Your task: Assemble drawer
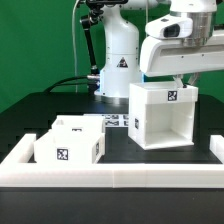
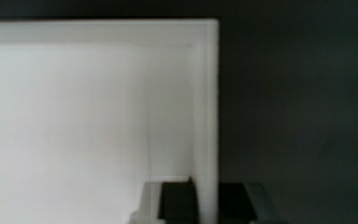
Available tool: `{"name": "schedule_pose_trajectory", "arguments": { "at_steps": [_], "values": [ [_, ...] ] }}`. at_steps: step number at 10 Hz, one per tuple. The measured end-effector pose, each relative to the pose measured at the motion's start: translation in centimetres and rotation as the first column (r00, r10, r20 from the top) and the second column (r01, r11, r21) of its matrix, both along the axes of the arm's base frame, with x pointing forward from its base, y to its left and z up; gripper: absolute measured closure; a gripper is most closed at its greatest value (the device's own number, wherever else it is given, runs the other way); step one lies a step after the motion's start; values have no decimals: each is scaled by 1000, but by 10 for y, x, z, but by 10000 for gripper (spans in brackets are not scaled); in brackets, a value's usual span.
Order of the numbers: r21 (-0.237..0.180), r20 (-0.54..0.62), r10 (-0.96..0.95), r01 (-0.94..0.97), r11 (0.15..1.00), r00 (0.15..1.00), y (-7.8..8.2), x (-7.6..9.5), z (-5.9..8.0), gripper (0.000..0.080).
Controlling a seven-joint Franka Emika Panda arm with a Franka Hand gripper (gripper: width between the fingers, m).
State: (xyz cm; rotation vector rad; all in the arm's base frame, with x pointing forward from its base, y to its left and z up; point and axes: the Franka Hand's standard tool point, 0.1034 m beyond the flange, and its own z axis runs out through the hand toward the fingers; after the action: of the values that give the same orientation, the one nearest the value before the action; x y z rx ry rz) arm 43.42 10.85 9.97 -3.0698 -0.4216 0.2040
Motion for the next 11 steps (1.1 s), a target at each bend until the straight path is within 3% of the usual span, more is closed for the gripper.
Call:
{"name": "schedule_pose_trajectory", "arguments": {
  "at_steps": [3,5,11],
  "values": [
    [10,20,-55,55,998,998,-7,40,0,762],
    [17,34,-65,64,998,997,-9,57,0,762],
    [10,33,-123,122,992,992,-2,60,0,762]
  ]
}}
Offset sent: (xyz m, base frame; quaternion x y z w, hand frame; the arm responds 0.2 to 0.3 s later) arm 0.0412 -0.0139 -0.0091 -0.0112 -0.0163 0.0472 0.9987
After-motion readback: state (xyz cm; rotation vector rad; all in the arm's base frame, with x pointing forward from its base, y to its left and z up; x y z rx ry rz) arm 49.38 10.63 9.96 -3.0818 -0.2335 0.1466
